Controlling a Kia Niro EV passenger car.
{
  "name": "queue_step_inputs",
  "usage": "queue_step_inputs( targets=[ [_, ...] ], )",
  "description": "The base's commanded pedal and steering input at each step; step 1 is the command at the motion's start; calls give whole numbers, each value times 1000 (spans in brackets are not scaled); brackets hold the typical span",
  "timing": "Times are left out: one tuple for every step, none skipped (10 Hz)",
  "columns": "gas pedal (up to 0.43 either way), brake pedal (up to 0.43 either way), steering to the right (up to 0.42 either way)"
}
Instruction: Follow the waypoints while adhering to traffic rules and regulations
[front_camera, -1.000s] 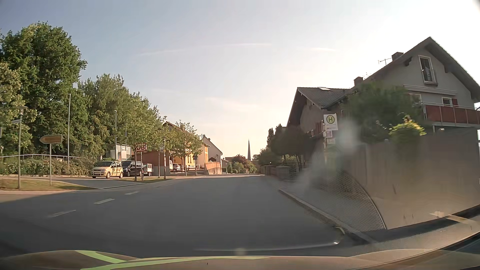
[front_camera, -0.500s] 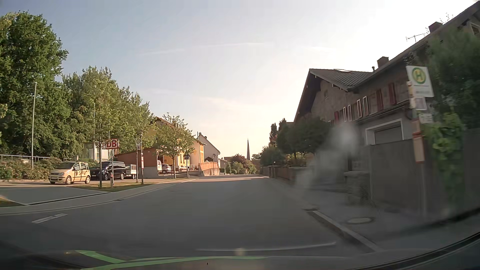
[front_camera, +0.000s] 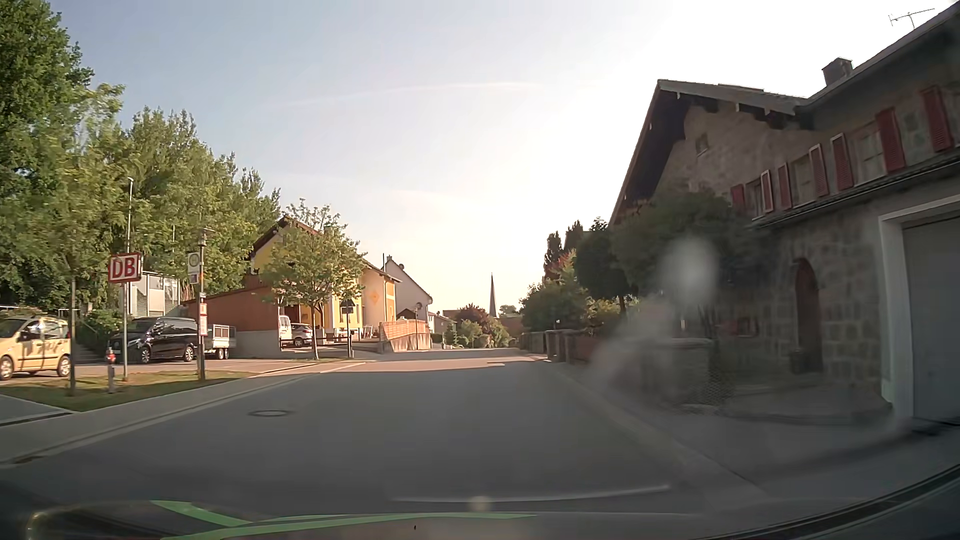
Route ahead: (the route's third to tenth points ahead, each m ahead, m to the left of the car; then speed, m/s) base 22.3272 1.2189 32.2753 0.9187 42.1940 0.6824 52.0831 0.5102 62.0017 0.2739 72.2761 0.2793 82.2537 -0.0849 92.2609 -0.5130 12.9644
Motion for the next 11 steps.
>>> queue_step_inputs(
  targets=[
    [87, 0, 4],
    [87, 0, 4],
    [87, 0, 4],
    [87, 0, 4],
    [87, 0, 4],
    [87, 0, 4],
    [87, 0, 3],
    [87, 0, 3],
    [87, 0, 1],
    [87, 0, 1],
    [87, 0, 1]
  ],
)
